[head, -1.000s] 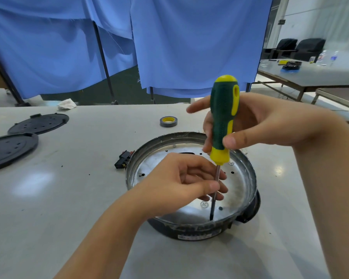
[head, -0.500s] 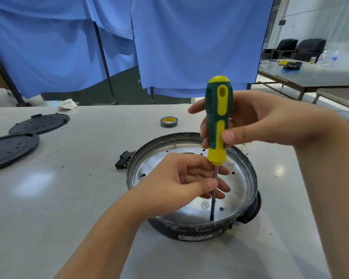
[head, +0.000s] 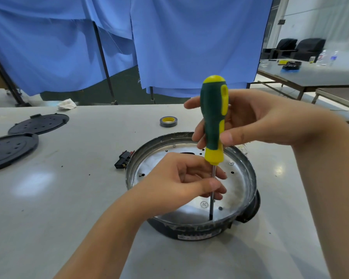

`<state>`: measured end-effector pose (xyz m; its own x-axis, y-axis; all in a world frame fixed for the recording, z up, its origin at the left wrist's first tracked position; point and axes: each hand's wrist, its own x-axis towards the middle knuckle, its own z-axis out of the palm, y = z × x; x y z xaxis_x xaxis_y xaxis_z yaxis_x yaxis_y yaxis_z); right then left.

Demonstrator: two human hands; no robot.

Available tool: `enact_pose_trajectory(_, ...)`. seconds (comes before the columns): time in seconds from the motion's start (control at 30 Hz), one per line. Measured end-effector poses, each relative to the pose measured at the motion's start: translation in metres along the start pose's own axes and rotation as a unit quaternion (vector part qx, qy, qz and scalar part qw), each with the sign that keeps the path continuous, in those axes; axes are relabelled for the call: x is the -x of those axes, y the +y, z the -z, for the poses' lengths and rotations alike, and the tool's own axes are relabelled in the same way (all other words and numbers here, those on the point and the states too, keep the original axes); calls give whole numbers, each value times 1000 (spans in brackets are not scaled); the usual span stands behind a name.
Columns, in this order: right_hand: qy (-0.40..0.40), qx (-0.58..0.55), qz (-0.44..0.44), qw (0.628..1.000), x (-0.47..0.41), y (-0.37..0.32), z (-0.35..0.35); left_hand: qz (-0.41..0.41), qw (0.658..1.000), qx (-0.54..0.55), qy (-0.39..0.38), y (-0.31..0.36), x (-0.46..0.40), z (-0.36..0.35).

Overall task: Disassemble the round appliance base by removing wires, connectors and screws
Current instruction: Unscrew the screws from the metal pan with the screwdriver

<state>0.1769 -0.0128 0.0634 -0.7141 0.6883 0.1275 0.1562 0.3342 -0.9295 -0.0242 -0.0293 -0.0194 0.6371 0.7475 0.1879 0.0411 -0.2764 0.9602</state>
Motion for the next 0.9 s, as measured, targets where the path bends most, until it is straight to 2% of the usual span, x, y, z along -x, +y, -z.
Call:
enact_pose_trajectory(0.17,12,4,-2,1000,-4,2,-1,-26,997,-53,54,1,-4,-2)
enact_pose_trajectory(0.4,15,22,-5,1000,-2,1,0,-5,1000,9,1,0,0,-1)
enact_pose_trajectory(0.63,-24,13,-12,1000,-3,1,-3,-32,996,-46,76,2,-3,-3)
enact_pose_trajectory(0.83,-6,36,-17,999,-1,2,0,-15,1000,-4,10,1,1,-1)
enact_pose_trajectory(0.9,-10,44,-17,999,0,1,1,-10,1000,6,14,2,1,-1)
